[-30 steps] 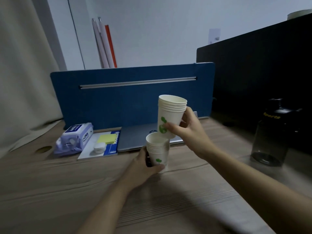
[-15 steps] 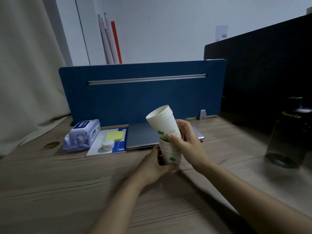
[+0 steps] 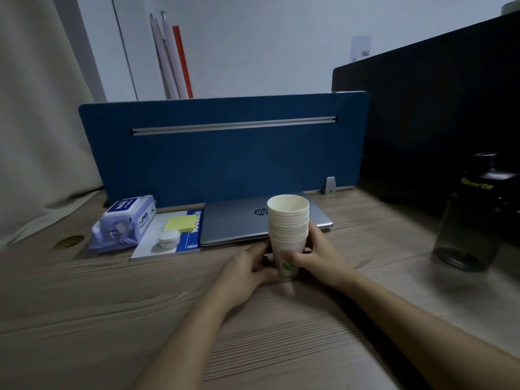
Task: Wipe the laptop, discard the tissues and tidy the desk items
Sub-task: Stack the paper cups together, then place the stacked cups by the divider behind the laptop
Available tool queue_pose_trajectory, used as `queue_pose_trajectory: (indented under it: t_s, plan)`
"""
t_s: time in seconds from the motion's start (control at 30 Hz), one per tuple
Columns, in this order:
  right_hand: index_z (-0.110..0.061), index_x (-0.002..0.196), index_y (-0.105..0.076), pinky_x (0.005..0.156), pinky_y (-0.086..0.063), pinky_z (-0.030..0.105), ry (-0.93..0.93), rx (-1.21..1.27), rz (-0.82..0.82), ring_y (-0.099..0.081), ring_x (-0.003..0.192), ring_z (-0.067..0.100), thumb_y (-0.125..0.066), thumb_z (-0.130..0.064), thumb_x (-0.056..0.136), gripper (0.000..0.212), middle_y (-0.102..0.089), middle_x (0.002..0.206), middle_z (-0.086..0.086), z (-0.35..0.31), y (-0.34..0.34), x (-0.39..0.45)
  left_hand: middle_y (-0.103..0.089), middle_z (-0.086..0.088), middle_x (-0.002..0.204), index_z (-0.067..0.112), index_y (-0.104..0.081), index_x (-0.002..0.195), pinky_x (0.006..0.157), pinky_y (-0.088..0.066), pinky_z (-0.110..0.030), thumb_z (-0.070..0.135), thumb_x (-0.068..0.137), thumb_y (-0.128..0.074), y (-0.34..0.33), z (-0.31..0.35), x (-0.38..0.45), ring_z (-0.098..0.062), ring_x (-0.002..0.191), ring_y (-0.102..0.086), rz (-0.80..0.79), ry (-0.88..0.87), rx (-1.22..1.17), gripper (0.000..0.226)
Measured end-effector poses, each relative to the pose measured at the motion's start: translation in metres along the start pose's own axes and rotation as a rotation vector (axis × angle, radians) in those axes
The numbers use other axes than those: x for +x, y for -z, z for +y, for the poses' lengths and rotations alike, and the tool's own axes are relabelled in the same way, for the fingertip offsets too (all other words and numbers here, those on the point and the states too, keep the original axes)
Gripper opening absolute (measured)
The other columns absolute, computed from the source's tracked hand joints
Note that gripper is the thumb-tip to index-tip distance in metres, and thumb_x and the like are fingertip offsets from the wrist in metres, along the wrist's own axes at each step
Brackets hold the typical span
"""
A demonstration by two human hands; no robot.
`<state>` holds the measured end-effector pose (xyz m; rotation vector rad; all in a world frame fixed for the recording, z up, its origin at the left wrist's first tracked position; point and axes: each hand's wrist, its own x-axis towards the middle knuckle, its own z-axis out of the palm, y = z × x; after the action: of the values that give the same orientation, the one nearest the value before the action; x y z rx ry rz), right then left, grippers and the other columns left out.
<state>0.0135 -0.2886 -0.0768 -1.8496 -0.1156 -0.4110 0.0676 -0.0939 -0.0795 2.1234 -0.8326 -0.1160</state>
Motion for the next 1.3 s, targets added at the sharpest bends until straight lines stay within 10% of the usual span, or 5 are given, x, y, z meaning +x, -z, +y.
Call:
queue_pose_trajectory:
  t_s: [0.37, 0.87, 1.3]
  plan:
    - [-0.026, 0.121, -0.046, 0.084, -0.054, 0.034, -0.141, -0.165, 0.336, -0.064, 0.096, 0.011, -0.082, -0.019, 0.071, 0.061, -0.064, 0.112, -0.002, 0.053, 0.116, 0.010, -0.047, 0.011, 0.144, 0.032, -0.044, 0.142, 0.112, -0.026, -0.032, 0.035, 0.094, -0.054, -0.005, -0.012, 0.036, -0.007, 0.136, -0.034, 0.192, -0.164, 0.522, 0.049]
    - [-0.023, 0.083, -0.060, 0.048, -0.032, 0.018, -0.222, -0.577, 0.337, -0.052, 0.061, 0.000, -0.079, -0.029, 0.075, 0.022, -0.064, 0.078, -0.004, 0.093, 0.129, 0.112, -0.055, 0.012, 0.139, 0.029, -0.057, 0.132, 0.104, -0.035, -0.033, 0.040, 0.095, -0.053, -0.015, -0.026, 0.101, -0.011, 0.129, -0.048, 0.232, -0.176, 0.604, 0.039]
    - [-0.009, 0.096, -0.068, 0.072, -0.048, 0.032, -0.254, -0.624, 0.346, -0.065, 0.095, 0.029, -0.073, -0.036, 0.079, 0.032, -0.073, 0.096, 0.011, 0.119, 0.121, 0.203, -0.054, 0.018, 0.138, 0.033, -0.056, 0.131, 0.101, -0.032, -0.027, 0.045, 0.094, -0.053, -0.019, -0.035, 0.108, -0.005, 0.129, -0.045, 0.259, -0.207, 0.598, 0.039]
